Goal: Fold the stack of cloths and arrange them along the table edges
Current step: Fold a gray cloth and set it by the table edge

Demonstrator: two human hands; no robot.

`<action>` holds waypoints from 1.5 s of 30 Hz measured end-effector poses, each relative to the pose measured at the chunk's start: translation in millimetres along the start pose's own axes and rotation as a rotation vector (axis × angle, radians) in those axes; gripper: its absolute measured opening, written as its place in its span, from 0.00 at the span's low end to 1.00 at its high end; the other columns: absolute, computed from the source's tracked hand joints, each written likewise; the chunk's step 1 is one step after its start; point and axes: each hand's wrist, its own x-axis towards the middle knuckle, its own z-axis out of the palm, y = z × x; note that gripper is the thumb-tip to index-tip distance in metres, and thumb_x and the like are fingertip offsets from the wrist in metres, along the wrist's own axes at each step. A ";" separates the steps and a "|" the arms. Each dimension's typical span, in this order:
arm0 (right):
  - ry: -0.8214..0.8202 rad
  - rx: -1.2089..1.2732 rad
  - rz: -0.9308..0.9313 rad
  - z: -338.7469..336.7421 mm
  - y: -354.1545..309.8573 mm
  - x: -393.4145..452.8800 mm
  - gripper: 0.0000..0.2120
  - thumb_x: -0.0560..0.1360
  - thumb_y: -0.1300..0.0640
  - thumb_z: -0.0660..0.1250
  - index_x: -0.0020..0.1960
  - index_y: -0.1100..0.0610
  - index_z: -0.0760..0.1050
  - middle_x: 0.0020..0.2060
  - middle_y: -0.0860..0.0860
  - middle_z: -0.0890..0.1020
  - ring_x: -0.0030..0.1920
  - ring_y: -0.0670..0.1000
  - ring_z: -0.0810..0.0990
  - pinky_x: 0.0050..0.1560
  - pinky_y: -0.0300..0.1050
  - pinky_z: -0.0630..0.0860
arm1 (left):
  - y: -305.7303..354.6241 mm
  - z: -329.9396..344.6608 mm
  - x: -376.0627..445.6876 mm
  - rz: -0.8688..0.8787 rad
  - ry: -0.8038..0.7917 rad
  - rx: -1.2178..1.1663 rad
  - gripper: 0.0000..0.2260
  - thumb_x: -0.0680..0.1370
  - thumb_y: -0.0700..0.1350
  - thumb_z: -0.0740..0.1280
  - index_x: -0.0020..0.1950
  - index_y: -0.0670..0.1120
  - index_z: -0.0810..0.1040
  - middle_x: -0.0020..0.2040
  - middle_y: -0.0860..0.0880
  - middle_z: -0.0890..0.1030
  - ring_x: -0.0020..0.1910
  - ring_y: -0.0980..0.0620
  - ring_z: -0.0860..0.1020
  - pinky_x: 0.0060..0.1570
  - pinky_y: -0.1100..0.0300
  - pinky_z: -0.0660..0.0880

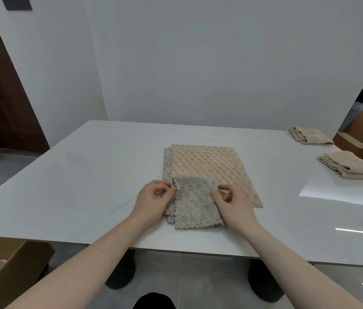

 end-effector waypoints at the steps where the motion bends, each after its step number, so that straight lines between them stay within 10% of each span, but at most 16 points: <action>1: -0.004 0.009 0.010 0.6 -0.4 1.5 0.14 0.77 0.39 0.70 0.57 0.45 0.77 0.41 0.44 0.83 0.47 0.44 0.82 0.52 0.46 0.76 | 0.8 -0.4 0.4 -0.014 0.002 -0.023 0.10 0.79 0.52 0.72 0.39 0.51 0.86 0.52 0.58 0.83 0.55 0.58 0.80 0.58 0.57 0.74; 12: 0.108 -0.068 -0.019 14.8 10.5 2.8 0.10 0.76 0.42 0.72 0.42 0.47 0.77 0.35 0.45 0.82 0.38 0.45 0.80 0.38 0.43 0.75 | 1.1 6.4 -0.9 0.081 -0.021 0.226 0.20 0.71 0.70 0.70 0.39 0.54 0.82 0.53 0.62 0.79 0.54 0.59 0.76 0.55 0.57 0.71; 22: 0.115 -0.066 -0.048 14.9 15.4 0.0 0.12 0.77 0.44 0.72 0.40 0.49 0.75 0.33 0.46 0.80 0.36 0.46 0.78 0.36 0.42 0.71 | -8.3 6.9 5.2 0.053 0.011 0.193 0.16 0.81 0.57 0.66 0.40 0.52 0.87 0.51 0.60 0.81 0.54 0.54 0.79 0.58 0.46 0.75; 29: 0.122 -0.044 -0.052 12.8 9.5 -5.2 0.11 0.77 0.40 0.70 0.48 0.46 0.75 0.37 0.44 0.81 0.39 0.43 0.80 0.41 0.43 0.76 | 1.7 6.6 -3.6 0.051 0.021 0.202 0.19 0.73 0.70 0.64 0.50 0.57 0.77 0.54 0.59 0.77 0.57 0.56 0.73 0.60 0.55 0.69; 40: 0.101 -0.106 -0.063 13.1 11.2 -4.9 0.12 0.80 0.41 0.66 0.43 0.48 0.74 0.36 0.43 0.81 0.39 0.44 0.78 0.38 0.42 0.71 | -4.8 6.4 1.1 0.021 0.067 0.232 0.17 0.79 0.60 0.66 0.33 0.56 0.79 0.43 0.59 0.81 0.46 0.54 0.79 0.54 0.47 0.76; 45: 0.072 -0.155 -0.067 13.8 8.1 -6.1 0.12 0.78 0.36 0.65 0.51 0.45 0.73 0.42 0.41 0.81 0.45 0.45 0.80 0.47 0.46 0.75 | 5.0 6.1 -2.1 -0.022 0.049 0.325 0.19 0.72 0.71 0.65 0.50 0.57 0.77 0.51 0.60 0.80 0.53 0.55 0.77 0.57 0.53 0.74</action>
